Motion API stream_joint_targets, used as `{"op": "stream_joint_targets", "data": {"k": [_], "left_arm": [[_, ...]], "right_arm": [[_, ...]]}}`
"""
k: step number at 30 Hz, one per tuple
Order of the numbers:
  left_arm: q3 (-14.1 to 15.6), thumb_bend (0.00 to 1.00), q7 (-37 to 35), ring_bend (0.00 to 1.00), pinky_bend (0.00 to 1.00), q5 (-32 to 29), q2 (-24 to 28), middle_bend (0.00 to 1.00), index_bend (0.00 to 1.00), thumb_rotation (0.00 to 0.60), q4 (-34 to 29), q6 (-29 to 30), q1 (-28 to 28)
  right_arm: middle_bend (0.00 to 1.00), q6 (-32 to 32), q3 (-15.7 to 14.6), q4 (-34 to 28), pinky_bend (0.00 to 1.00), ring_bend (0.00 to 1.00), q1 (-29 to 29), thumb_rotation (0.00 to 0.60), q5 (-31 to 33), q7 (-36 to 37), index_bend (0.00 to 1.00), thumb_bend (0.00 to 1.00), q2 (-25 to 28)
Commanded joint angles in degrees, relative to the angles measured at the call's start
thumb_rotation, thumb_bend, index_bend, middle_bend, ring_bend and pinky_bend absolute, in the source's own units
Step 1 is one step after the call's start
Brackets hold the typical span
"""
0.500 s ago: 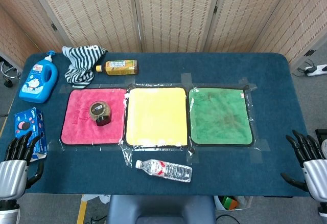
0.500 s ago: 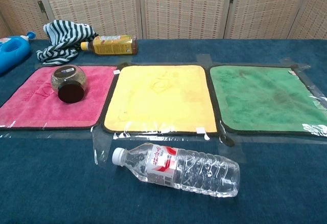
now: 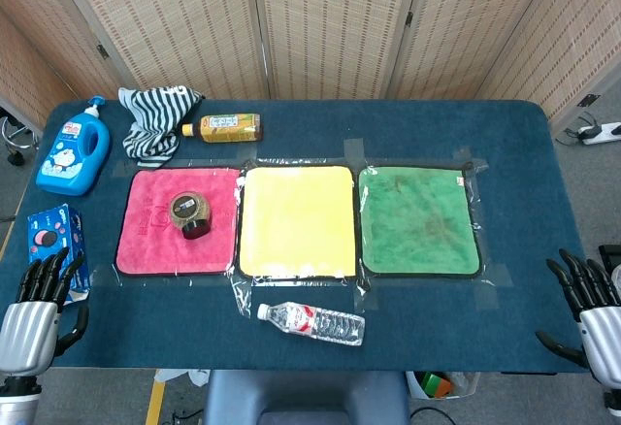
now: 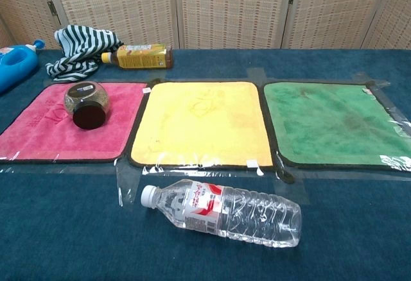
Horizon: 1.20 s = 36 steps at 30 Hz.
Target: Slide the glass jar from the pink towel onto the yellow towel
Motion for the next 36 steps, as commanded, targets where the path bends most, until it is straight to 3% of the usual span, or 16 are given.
{"op": "stream_joint_targets", "data": {"k": [1,7,12,15,25,36], "left_arm": [[-0.2,0.54,-0.27,0.06,0.0,0.49,-0.27,0.05,0.13,0.6,0.23,-0.51,-0.64],[-2.08,0.54,0.05,0.08,0.0,1.47,-0.95,0.07,0.15,0.6,2.2,-2.58,-3.77],[-3.8,0.67,-1.15,0.1,0.0,1.89,-0.72,0.09,0.17,0.6,3.88,-6.57,-7.91],[-5.08,0.68,-0.72,0.11,0.01,2.54,-1.38,0.1,0.18,0.6,5.71,-8.0,-10.38],[-8.09,0.44,-5.53,0.08,0.0,2.24,-5.43,0.11,0.18,0.6,18.86,-16.54,-20.43],[-7.8,0.41,-7.65,0.05,0.0,1.66,-12.43,0.07,0.13,0.6,36.0,-21.95,-28.01]], "right_arm": [[0.0,0.08,-0.06,-0.07,0.0,0.01,-0.04,0.6,-0.18,-0.03,0.0,0.16,0.09],[0.0,0.8,-0.13,-0.42,0.0,0.01,-0.25,0.6,-0.95,-0.5,0.0,0.16,0.5],[0.0,1.52,-0.15,-0.62,0.0,0.01,-0.52,0.6,-1.45,-0.76,0.0,0.16,0.67],[0.0,1.72,-0.25,-0.83,0.0,0.01,-0.64,0.6,-1.76,-1.06,0.0,0.16,0.84],[0.0,2.64,-0.45,-1.62,0.0,0.01,-1.18,0.6,-2.49,-1.72,0.0,0.16,1.51],[0.0,3.08,-0.61,-2.81,0.0,0.01,-1.6,0.6,-2.93,-2.5,0.0,0.16,2.33]]}}
